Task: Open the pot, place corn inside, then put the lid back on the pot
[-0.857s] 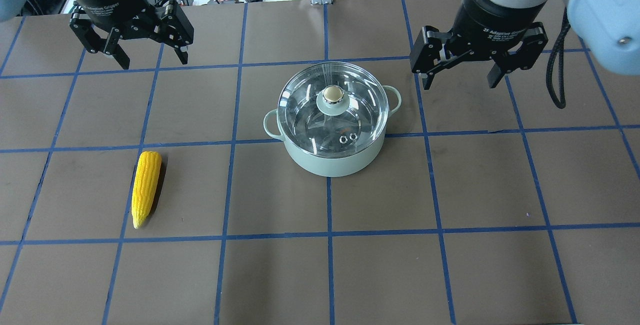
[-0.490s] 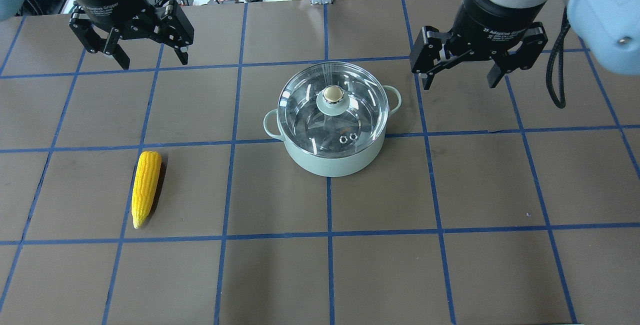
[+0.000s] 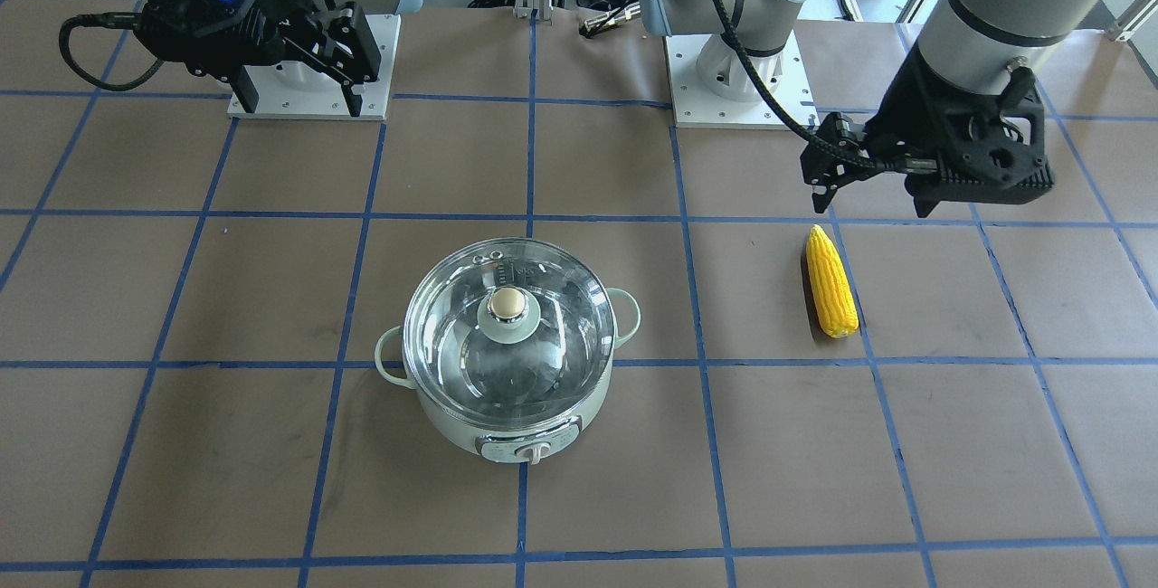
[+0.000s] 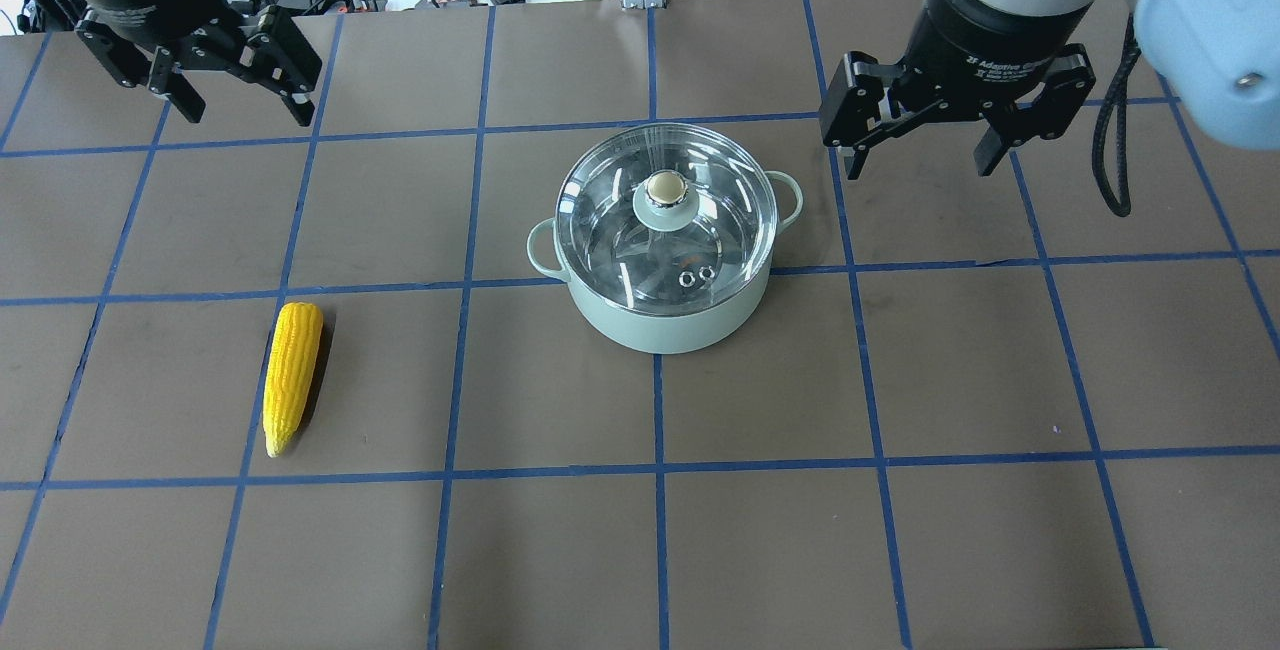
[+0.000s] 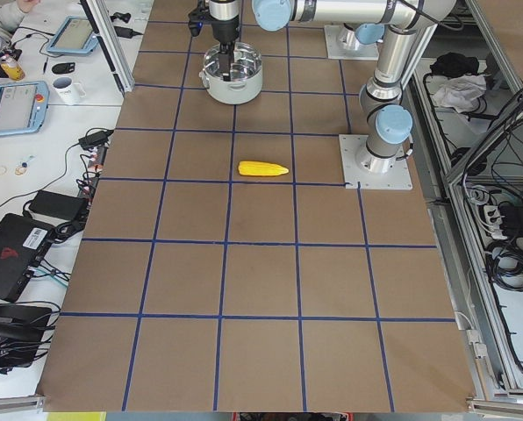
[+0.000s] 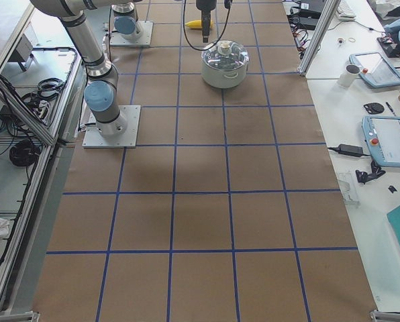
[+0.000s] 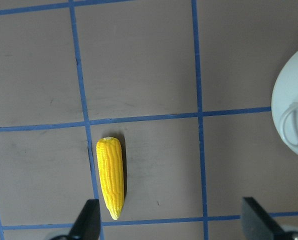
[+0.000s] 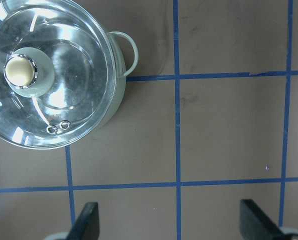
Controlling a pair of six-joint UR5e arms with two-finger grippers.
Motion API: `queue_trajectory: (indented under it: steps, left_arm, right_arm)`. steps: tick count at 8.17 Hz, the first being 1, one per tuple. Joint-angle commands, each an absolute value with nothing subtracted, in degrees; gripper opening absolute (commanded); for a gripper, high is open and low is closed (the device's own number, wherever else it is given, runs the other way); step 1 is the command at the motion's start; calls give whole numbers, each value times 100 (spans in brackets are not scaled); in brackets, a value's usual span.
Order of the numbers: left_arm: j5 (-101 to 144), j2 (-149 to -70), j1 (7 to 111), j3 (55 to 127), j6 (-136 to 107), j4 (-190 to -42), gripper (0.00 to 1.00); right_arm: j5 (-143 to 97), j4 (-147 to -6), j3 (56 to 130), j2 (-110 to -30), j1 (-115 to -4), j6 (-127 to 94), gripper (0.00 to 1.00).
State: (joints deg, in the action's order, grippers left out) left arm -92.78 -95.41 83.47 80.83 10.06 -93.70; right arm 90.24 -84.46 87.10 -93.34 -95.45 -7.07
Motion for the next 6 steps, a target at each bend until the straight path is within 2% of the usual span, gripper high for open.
queue_trajectory:
  steps: [1,4,6]
  left_arm:
    - [-9281,-9598,7693,8654,2068,-9247,100]
    - [-9211,-10113,7110,9657,2250,-8064,100]
    - [-9272,-10563,7066,9817,2241,-7910,100]
  right_arm:
    - [9009,-8446,8710,-9334,-9545,-721,100]
    - [9000,-8507,8710,-9317,-9536,-703,100]
    - [8930,-9244,8701,-9064,-9545,-808,100]
